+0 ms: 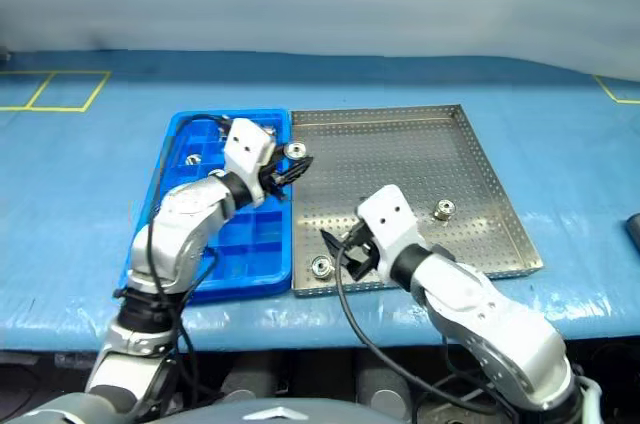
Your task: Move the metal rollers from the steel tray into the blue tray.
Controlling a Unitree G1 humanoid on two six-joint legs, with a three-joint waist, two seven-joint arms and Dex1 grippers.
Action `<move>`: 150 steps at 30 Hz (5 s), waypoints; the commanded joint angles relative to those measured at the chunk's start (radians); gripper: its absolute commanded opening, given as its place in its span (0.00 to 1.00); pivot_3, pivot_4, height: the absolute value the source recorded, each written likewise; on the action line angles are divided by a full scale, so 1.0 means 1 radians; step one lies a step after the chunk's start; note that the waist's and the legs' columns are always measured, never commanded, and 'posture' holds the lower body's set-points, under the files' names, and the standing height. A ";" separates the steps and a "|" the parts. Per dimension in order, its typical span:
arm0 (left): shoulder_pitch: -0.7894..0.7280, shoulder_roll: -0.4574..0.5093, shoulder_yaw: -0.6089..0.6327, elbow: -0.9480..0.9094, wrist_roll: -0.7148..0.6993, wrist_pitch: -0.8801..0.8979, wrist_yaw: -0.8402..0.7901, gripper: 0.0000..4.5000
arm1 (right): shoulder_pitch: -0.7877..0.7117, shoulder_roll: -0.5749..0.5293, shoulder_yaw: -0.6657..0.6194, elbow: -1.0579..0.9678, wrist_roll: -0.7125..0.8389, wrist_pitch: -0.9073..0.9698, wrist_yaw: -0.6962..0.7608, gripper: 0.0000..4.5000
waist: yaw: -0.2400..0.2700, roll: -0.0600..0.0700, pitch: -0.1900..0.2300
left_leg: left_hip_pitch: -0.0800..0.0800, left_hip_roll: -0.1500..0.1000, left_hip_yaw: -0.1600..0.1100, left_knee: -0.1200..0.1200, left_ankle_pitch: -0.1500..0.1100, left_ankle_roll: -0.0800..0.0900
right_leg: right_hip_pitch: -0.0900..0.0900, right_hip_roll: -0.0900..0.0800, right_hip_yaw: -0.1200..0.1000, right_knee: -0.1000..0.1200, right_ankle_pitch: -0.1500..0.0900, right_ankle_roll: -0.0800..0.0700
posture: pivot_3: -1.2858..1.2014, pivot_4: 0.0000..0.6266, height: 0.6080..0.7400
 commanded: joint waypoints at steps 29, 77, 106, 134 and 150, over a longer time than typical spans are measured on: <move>0.263 0.194 0.050 -0.187 -0.011 0.282 0.107 0.37 | -0.080 0.137 0.071 0.081 -0.154 0.003 0.183 1.00 | 0.115 0.000 0.001 | -0.003 0.003 -0.004 -0.001 0.000 0.000 | -0.001 -0.004 -0.007 -0.001 -0.002 -0.003 | 0.65 0.24 1.00; -0.330 -0.226 -0.500 0.634 0.044 -0.315 -0.281 0.99 | 0.773 -0.116 -0.247 -0.220 0.008 -0.349 -0.387 1.00 | -0.124 0.001 0.000 | 0.000 -0.002 0.002 0.000 0.000 0.001 | 0.000 -0.003 0.001 0.000 -0.002 -0.001 | 0.41 0.24 1.00; -0.276 -0.431 -0.502 0.967 0.250 -0.531 -0.103 0.64 | 0.739 -0.288 -0.164 -0.220 0.161 -0.431 -0.587 1.00 | -0.150 0.000 -0.001 | 0.000 -0.001 0.003 0.000 -0.001 0.002 | -0.001 -0.003 0.004 -0.001 -0.001 0.001 | 0.41 0.24 1.00; -0.146 -0.104 -0.036 0.061 -0.103 -0.111 -0.146 0.38 | 0.321 -0.198 -0.097 -0.143 0.193 -0.150 -0.351 1.00 | -0.091 0.001 -0.001 | 0.003 0.000 0.004 0.000 -0.001 0.002 | 0.001 0.001 0.006 0.001 0.000 0.002 | 0.53 0.24 1.00; 0.340 0.267 0.194 -0.417 -0.122 0.139 -0.035 0.38 | -0.168 0.011 0.216 0.168 -0.037 -0.114 0.109 1.00 | 0.074 -0.001 0.001 | 0.000 0.002 0.001 0.000 -0.001 0.002 | 0.000 -0.002 0.001 -0.001 -0.001 0.001 | 0.70 0.24 1.00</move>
